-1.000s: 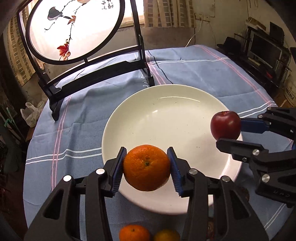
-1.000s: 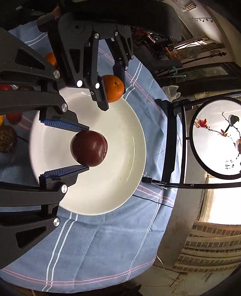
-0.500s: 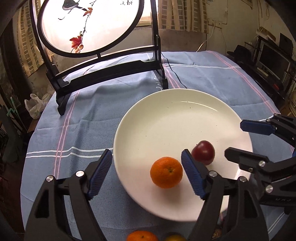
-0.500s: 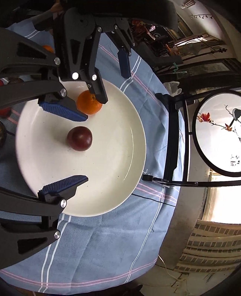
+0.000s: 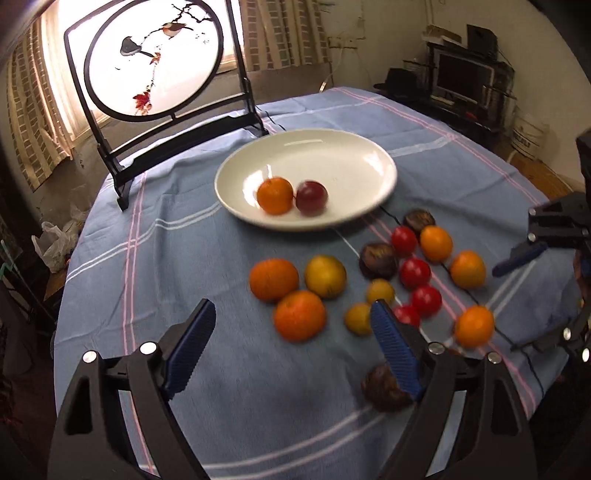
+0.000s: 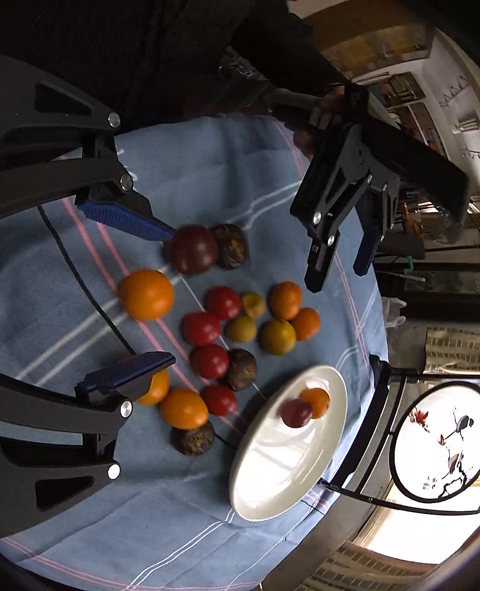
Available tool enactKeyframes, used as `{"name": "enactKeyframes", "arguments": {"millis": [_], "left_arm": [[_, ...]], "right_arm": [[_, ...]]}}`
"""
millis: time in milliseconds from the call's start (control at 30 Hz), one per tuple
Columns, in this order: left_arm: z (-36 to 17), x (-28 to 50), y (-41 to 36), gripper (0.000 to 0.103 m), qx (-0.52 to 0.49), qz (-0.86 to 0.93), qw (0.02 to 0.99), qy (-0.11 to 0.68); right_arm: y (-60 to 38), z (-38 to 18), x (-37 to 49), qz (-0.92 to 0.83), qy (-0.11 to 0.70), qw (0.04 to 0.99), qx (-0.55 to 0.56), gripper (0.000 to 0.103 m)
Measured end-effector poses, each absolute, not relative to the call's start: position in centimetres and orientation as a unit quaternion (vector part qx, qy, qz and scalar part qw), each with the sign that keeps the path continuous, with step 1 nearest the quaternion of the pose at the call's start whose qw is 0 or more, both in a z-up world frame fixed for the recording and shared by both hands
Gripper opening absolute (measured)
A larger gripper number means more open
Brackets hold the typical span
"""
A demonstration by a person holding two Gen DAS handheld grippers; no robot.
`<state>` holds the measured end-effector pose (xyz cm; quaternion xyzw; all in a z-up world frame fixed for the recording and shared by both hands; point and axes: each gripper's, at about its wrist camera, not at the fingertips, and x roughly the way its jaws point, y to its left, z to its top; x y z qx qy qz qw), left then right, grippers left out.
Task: Organize fruits
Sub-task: 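Grasp a dark brown fruit with the left tool while the right tool grasps an orange tomato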
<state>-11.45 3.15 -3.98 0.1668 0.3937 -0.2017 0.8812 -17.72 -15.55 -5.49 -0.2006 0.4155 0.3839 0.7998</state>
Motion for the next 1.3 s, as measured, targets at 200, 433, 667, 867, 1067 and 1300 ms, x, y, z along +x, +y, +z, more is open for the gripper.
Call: {"name": "enactKeyframes", "arguments": {"millis": [200, 433, 667, 867, 1067, 1300], "left_arm": [[-7.9, -15.2, 3.1, 0.084, 0.215, -0.232, 0.851, 0.420], [-9.1, -15.2, 1.3, 0.084, 0.224, -0.279, 0.836, 0.416], [-9.3, -13.4, 0.0, 0.081, 0.207, -0.285, 0.834, 0.425], [-10.1, -13.2, -0.1, 0.066, 0.200, -0.310, 0.816, 0.446], [-9.7, -13.9, -0.9, 0.045, 0.210, -0.327, 0.810, 0.440], [-6.1, -15.1, 0.2, 0.045, 0.183, -0.321, 0.844, 0.390]], "right_arm": [[-15.2, -7.5, -17.2, 0.363, 0.442, 0.794, -0.203, 0.062], [-14.5, -8.3, -16.9, 0.369, 0.451, 0.786, -0.205, 0.056], [-14.7, -8.5, -16.3, 0.363, 0.454, 0.788, -0.201, 0.041], [-15.0, -9.0, -16.3, 0.361, 0.457, 0.788, -0.200, 0.041], [-15.8, -8.1, -16.4, 0.361, 0.445, 0.798, -0.186, 0.034], [-17.4, -6.4, -16.2, 0.356, 0.418, 0.823, -0.148, 0.022]]}}
